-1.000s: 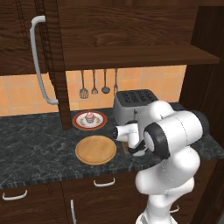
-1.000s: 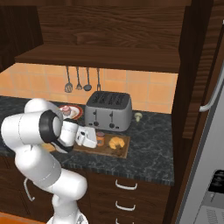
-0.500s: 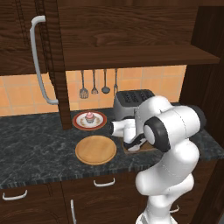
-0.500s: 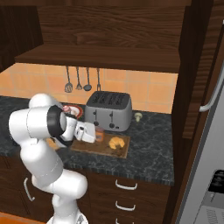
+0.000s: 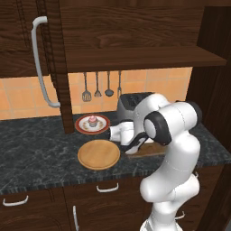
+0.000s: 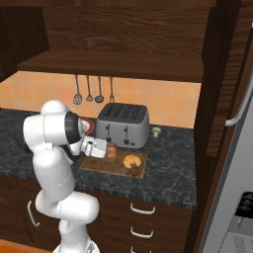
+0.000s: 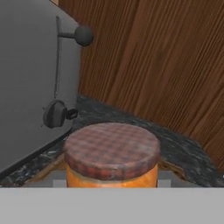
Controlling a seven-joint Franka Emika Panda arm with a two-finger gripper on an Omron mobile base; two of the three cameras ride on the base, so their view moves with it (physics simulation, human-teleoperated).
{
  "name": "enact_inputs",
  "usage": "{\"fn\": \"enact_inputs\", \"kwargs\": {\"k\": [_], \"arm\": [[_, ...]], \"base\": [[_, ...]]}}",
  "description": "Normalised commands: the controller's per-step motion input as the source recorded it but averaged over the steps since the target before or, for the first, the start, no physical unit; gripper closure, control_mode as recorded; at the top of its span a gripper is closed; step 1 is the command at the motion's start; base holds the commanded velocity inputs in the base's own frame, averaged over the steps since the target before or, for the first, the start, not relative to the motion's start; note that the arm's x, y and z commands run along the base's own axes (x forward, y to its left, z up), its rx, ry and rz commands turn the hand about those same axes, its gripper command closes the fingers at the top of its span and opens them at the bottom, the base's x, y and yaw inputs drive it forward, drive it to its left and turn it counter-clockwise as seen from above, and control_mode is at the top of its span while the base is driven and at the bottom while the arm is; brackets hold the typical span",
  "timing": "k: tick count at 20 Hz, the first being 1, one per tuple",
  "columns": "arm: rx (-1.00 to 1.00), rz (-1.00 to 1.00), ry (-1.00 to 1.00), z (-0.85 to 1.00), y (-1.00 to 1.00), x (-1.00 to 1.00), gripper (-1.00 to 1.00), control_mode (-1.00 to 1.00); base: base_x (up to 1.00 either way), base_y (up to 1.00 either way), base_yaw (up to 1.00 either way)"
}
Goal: From the different types of pastries on the counter, select a croissant and place it on the cutting board. Then retrieve a jar of jam from the cabinet and place it alongside the croissant on the cutting board.
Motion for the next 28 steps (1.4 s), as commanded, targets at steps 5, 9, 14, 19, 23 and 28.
{"fn": "enact_inputs", "kwargs": {"k": [5,9,14,19,23,28], "arm": [[0.00,-0.02,-0.11,-0.32,0.03,-0.10,-1.00,-1.00],[0.00,-0.07,0.00,-0.12,-0.13,-0.49,-1.00,-1.00],[0.00,-0.07,-0.04,-0.05,-0.25,-0.67,-1.00,-1.00],[-0.02,-0.05,-0.13,-0.01,-0.08,-0.48,-1.00,-1.00],[-0.17,0.00,-0.26,0.08,0.02,-0.03,-1.00,-1.00],[-0.28,0.00,-0.28,0.25,0.20,-0.09,-1.00,-1.00]], "base": [[0.00,0.00,0.00],[0.00,0.00,0.00],[0.00,0.00,0.00],[0.00,0.00,0.00],[0.00,0.00,0.00],[0.00,0.00,0.00]]}}
